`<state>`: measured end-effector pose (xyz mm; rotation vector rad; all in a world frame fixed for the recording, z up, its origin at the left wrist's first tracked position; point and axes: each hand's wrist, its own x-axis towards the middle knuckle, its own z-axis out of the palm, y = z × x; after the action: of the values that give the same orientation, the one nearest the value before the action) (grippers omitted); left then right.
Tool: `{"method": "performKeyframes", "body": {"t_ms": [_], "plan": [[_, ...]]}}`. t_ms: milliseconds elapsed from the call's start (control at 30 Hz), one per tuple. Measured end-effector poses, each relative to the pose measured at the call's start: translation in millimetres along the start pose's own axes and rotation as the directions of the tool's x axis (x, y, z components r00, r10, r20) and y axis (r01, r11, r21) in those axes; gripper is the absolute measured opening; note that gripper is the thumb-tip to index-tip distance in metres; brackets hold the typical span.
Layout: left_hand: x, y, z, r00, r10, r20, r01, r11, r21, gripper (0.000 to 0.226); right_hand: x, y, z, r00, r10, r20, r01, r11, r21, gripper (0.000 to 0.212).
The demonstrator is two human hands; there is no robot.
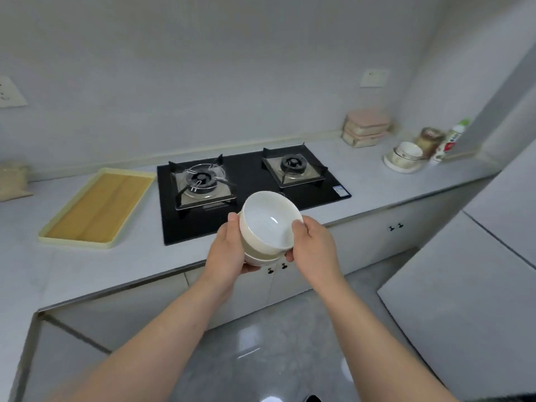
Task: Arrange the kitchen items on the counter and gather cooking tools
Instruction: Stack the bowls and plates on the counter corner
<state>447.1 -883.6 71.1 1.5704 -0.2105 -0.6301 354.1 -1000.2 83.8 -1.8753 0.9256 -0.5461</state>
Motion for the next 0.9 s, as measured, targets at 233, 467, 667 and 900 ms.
{"method": "performKeyframes", "body": {"t_ms": [233,467,667,900], "plan": [[20,14,176,0.989,-0.004,0.146,0.001,1.0,0.02,0.049,68,70,-137,0.99,0.042,-0.133,-0.043,0.999,-0.003,0.029],[47,27,310,0.969,-0.07,0.239,0.058,0.997,0.057,0.057,133,119,-243,0.977,0.102,-0.186,-0.098,0.995,0.028,0.032],[95,31,381,0.951,-0.103,0.291,0.071,0.99,0.118,0.062,189,150,-281,0.962,0.176,-0.209,-0.169,0.984,0.05,0.032],[181,39,467,0.912,-0.155,0.379,0.121,0.986,0.112,0.062,296,179,-319,0.928,0.243,-0.282,-0.224,0.97,0.098,0.04]]}}
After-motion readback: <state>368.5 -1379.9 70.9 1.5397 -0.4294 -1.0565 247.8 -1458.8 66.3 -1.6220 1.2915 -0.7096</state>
